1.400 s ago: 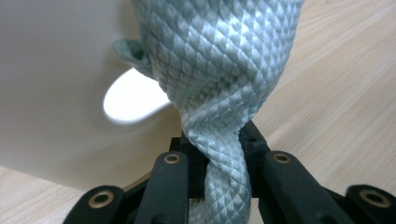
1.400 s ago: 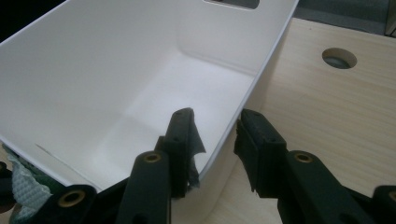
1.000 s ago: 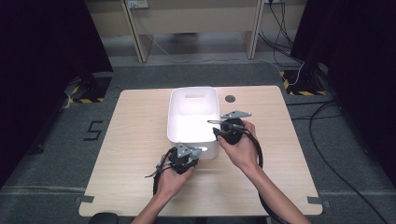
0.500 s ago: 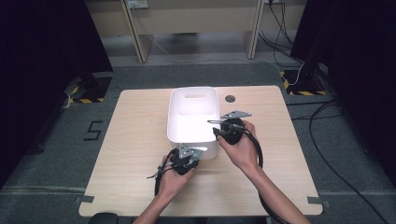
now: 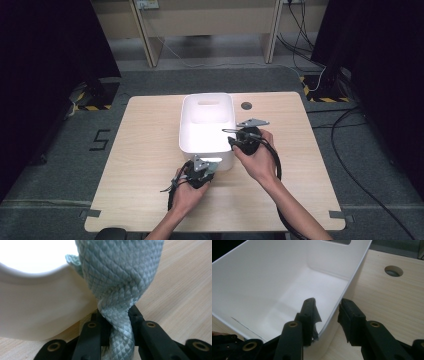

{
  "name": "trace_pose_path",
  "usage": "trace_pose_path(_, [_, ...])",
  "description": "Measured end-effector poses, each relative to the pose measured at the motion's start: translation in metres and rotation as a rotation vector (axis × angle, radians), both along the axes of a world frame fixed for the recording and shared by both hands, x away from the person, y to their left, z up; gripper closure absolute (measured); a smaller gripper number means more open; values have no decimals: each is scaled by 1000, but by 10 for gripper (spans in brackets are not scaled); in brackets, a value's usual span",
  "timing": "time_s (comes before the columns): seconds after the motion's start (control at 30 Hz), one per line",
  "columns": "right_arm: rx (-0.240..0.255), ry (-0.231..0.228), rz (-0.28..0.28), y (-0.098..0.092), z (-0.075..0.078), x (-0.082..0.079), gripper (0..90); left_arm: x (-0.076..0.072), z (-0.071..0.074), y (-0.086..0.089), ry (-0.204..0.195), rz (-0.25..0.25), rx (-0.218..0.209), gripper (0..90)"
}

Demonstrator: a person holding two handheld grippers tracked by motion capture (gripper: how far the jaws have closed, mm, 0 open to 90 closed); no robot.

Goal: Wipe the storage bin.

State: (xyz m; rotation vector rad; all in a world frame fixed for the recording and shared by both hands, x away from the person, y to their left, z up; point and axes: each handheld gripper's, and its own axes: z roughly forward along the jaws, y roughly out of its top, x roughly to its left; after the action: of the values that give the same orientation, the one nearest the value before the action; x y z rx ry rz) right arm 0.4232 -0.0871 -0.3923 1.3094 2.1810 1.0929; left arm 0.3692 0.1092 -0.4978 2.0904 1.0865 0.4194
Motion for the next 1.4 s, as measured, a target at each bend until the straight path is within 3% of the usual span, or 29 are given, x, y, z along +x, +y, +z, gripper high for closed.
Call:
trace_pose_path(0.6, [-1, 0, 0, 0, 0, 0, 652, 1, 1, -15, -6, -24, 19, 771])
trace_pose_path(1.4, [-1, -1, 0, 0, 0, 0, 651, 0, 10, -16, -16, -29, -11, 771])
